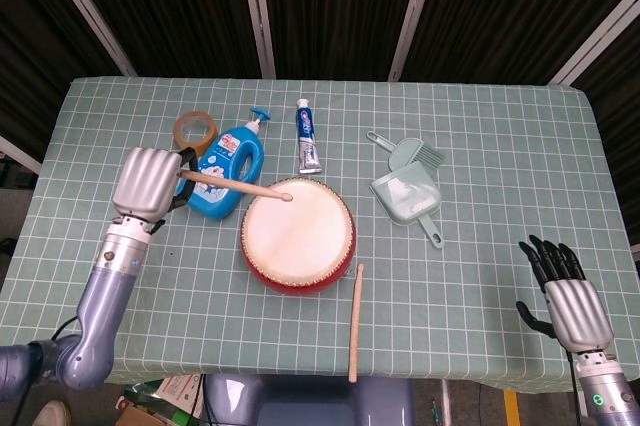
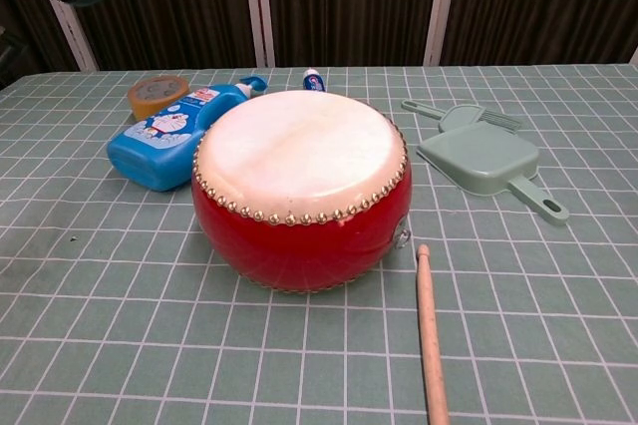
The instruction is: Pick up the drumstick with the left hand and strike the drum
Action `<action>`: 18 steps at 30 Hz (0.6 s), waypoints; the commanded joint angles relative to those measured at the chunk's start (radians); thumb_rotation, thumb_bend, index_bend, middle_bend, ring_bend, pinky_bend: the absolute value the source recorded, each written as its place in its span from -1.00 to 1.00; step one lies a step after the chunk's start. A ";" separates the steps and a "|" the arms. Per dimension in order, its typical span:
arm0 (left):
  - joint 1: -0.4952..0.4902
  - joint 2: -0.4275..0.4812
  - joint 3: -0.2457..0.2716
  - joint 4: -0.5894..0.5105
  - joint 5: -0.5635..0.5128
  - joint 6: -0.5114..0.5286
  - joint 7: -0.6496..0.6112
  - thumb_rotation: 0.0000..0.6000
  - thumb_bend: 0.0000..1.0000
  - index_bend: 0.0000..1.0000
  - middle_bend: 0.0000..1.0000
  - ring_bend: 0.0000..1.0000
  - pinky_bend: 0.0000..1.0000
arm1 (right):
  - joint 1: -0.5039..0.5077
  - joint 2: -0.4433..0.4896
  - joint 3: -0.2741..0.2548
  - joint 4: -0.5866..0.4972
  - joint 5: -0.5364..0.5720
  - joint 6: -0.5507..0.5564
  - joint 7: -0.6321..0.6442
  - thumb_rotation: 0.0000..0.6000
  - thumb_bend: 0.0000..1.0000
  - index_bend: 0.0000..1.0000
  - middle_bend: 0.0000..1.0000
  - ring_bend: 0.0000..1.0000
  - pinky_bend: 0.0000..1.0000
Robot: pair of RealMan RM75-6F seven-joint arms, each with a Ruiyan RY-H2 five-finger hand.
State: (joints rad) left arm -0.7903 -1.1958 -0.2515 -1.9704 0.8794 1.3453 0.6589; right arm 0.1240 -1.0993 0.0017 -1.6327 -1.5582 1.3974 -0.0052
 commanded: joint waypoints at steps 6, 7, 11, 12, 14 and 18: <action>0.172 0.035 0.182 0.027 0.182 0.002 -0.145 1.00 0.29 0.53 0.98 1.00 0.98 | 0.001 -0.003 0.001 -0.001 0.000 -0.001 -0.006 1.00 -0.29 -1.00 -1.00 -1.00 -1.00; 0.178 0.033 0.189 0.038 0.184 -0.008 -0.162 1.00 0.29 0.52 0.98 1.00 0.98 | 0.001 -0.003 0.001 -0.001 0.000 -0.002 -0.006 1.00 -0.29 -1.00 -1.00 -1.00 -1.00; 0.206 0.007 0.229 0.121 0.205 -0.073 -0.231 1.00 0.28 0.50 0.97 0.99 0.98 | 0.002 -0.002 0.002 -0.002 0.003 -0.003 -0.006 1.00 -0.29 -1.00 -1.00 -1.00 -1.00; 0.212 -0.009 0.236 0.147 0.213 -0.083 -0.242 1.00 0.27 0.50 0.96 0.99 0.98 | 0.002 -0.002 0.001 -0.003 0.002 -0.003 -0.007 1.00 -0.29 -1.00 -1.00 -1.00 -1.00; 0.219 -0.036 0.244 0.181 0.219 -0.097 -0.249 1.00 0.26 0.49 0.96 0.99 0.98 | 0.002 -0.003 0.001 -0.002 0.002 -0.005 -0.008 1.00 -0.29 -1.00 -1.00 -1.00 -1.00; 0.226 -0.095 0.250 0.234 0.215 -0.123 -0.240 1.00 0.24 0.48 0.95 0.98 0.98 | 0.004 -0.003 0.001 -0.004 0.004 -0.009 -0.009 1.00 -0.29 -1.00 -1.00 -1.00 -1.00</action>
State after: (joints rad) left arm -0.5725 -1.2681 -0.0093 -1.7562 1.0913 1.2383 0.4197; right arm 0.1281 -1.1021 0.0031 -1.6361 -1.5544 1.3886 -0.0138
